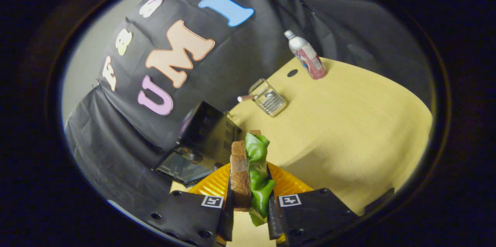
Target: Open the toaster oven, put the food inside, and close the toaster oven door.
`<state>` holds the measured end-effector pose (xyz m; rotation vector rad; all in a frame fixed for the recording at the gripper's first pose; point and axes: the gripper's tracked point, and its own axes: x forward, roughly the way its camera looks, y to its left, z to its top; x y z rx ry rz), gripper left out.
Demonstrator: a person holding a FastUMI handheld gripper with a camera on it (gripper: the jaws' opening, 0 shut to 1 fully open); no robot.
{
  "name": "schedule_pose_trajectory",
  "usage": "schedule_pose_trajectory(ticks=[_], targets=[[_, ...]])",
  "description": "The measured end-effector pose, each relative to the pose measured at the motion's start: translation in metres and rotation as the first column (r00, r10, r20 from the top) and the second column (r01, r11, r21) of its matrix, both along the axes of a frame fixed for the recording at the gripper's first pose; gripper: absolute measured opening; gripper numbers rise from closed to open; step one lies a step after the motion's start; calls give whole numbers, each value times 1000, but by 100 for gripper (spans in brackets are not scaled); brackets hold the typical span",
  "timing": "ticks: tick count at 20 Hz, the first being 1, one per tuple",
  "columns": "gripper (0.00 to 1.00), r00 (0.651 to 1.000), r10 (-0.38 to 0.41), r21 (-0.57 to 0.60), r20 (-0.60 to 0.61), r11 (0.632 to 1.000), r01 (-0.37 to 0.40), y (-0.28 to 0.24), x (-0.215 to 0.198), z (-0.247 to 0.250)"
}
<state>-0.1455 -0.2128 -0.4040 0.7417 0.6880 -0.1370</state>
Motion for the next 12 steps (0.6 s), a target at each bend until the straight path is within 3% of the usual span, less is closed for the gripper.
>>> schedule_pose_trajectory(ticks=[6, 12], targets=[[37, 998, -7, 209, 60, 978, -6, 75, 22, 41], [37, 998, 55, 348, -5, 936, -50, 169, 30, 18]])
